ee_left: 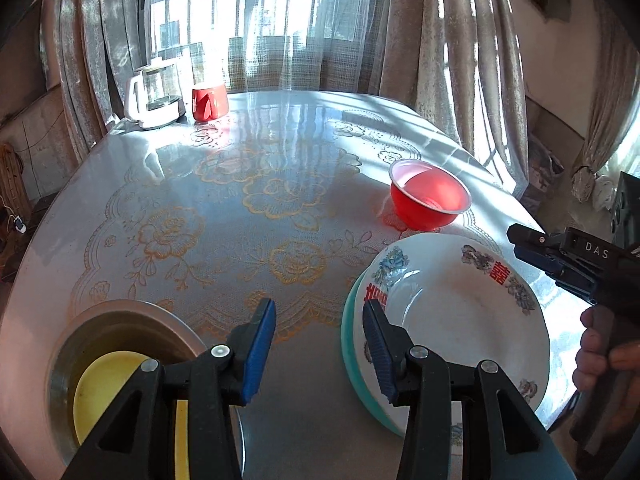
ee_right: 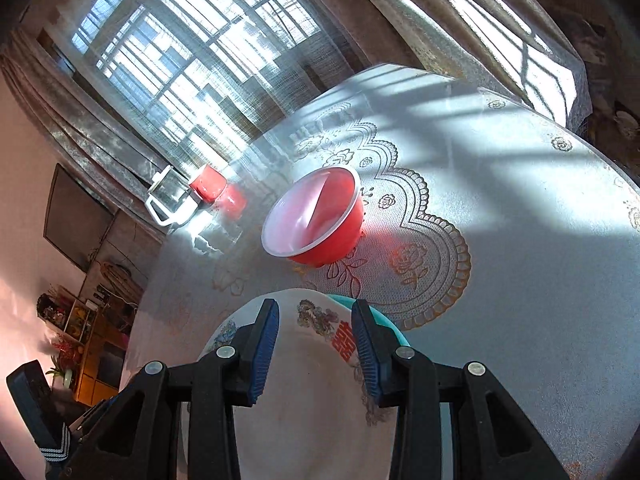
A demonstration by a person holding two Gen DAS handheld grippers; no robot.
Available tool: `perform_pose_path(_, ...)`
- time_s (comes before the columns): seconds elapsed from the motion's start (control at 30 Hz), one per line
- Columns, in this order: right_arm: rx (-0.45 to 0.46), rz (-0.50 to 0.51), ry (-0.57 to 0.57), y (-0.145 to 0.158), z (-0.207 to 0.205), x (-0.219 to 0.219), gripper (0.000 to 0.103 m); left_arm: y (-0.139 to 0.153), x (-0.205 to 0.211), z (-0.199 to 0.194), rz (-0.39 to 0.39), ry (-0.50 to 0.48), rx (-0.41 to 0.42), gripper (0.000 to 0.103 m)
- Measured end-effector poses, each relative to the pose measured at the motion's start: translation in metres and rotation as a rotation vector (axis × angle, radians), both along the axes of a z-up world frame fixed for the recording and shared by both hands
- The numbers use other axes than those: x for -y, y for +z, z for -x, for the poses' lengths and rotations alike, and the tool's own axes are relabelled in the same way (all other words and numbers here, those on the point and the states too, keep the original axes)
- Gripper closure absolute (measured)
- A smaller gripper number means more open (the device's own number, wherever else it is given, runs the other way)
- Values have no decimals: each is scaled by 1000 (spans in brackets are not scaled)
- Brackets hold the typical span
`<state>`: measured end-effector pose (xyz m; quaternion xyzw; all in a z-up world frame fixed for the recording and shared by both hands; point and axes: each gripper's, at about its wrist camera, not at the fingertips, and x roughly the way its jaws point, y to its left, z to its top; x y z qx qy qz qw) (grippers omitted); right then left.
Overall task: Organize plates and bowls
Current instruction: 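Move both grippers over to the red-and-pink plastic bowl rim, then grasp the red bowl rim with the right gripper while the left gripper grips it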
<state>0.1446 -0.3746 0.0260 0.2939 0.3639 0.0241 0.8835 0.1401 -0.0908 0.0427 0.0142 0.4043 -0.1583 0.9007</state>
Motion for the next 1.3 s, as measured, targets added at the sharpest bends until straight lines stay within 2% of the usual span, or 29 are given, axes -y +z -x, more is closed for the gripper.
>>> perform_pose_path(0.37, -9, 5, -10, 7, -45, 12, 65, 1, 47, -54, 99, -89, -60, 58)
perform_pose_path(0.67, -64, 33, -52, -4, -78, 23, 70, -5, 75, -99, 158, -72, -132, 57)
perform_pose_path(0.9, -102, 71, -31, -11, -96, 21, 75, -20, 100, -129, 207, -71, -203, 57)
perform_pose_path(1.0, -124, 71, -9, -18, -102, 19, 85, -30, 110, -135, 199, -89, -226, 64)
perform_pose_path(1.03, -128, 78, -1, -19, -102, 18, 88, -31, 111, -133, 206, -103, -223, 72)
perform_pose_path(1.07, -127, 83, 2, -20, -101, 17, 89, -31, 112, -131, 218, -114, -219, 75)
perform_pose_path(1.3, -68, 102, 21, -2, -87, 10, 91, -17, 101, -115, 259, -129, -165, 75)
